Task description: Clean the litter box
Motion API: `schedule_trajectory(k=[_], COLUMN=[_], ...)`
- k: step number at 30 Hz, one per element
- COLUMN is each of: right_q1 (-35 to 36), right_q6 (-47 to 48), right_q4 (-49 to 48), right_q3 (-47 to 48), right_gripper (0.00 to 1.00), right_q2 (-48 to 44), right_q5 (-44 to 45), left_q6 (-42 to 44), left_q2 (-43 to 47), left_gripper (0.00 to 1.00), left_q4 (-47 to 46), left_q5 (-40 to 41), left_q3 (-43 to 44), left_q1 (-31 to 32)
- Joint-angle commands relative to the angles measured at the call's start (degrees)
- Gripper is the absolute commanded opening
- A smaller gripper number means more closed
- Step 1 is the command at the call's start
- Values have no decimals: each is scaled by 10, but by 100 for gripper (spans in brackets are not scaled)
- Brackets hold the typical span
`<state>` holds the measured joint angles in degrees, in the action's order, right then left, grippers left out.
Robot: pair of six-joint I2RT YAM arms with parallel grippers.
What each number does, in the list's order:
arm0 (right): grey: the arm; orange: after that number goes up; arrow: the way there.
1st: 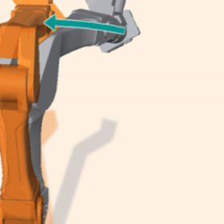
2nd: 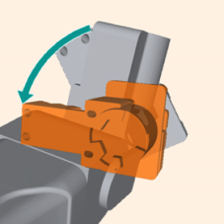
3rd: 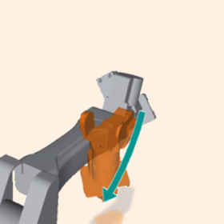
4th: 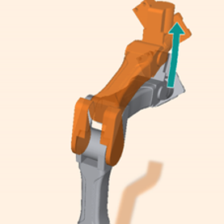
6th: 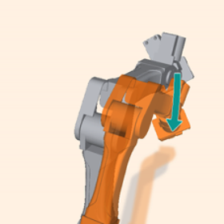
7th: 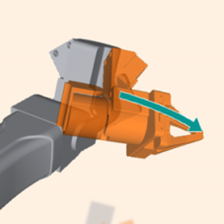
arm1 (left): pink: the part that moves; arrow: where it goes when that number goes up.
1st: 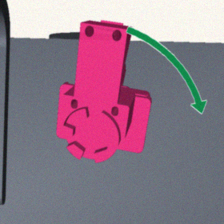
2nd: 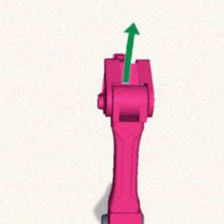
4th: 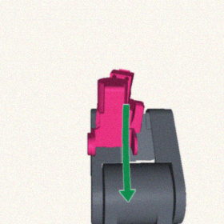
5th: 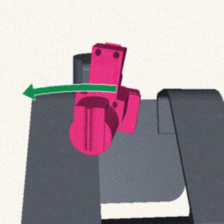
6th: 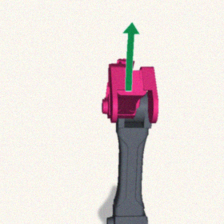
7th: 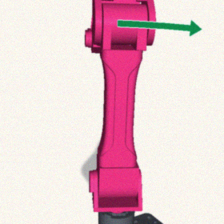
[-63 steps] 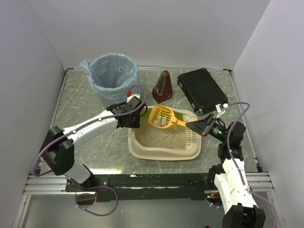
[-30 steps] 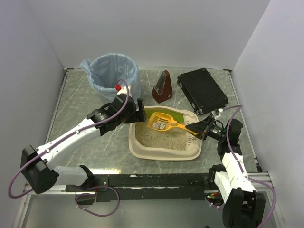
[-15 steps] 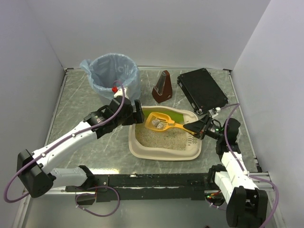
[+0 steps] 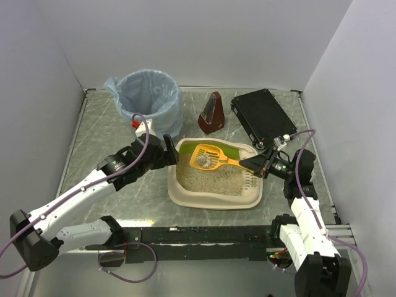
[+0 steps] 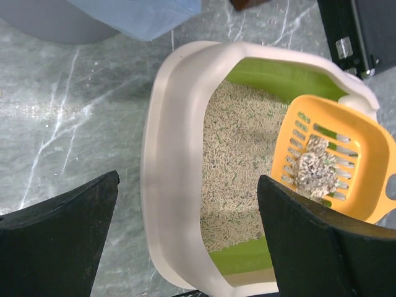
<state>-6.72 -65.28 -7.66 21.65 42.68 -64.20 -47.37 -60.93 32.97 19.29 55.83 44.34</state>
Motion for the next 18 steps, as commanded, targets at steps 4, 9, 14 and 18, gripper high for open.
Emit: schedule_trajectory(k=[4, 9, 14, 18], right_q1=[48, 101, 154, 188], right_q6=[-46, -69, -76, -103], right_q4=[-70, -72, -46, -26], right_q3=[96, 159, 264, 364], right_gripper=[0, 0, 0, 0], right_q2=[14, 51, 125, 201], right_q5=[56, 113, 181, 225], left_q6=[-36, -35, -33, -37], left_q2=[48, 63, 89, 102], left_gripper=[97, 97, 97, 97], left_q4=[17, 26, 32, 40], left_q5=[58, 75, 92, 94], left_q3=[-21, -24, -32, -36], left_q1=[0, -2, -4, -7])
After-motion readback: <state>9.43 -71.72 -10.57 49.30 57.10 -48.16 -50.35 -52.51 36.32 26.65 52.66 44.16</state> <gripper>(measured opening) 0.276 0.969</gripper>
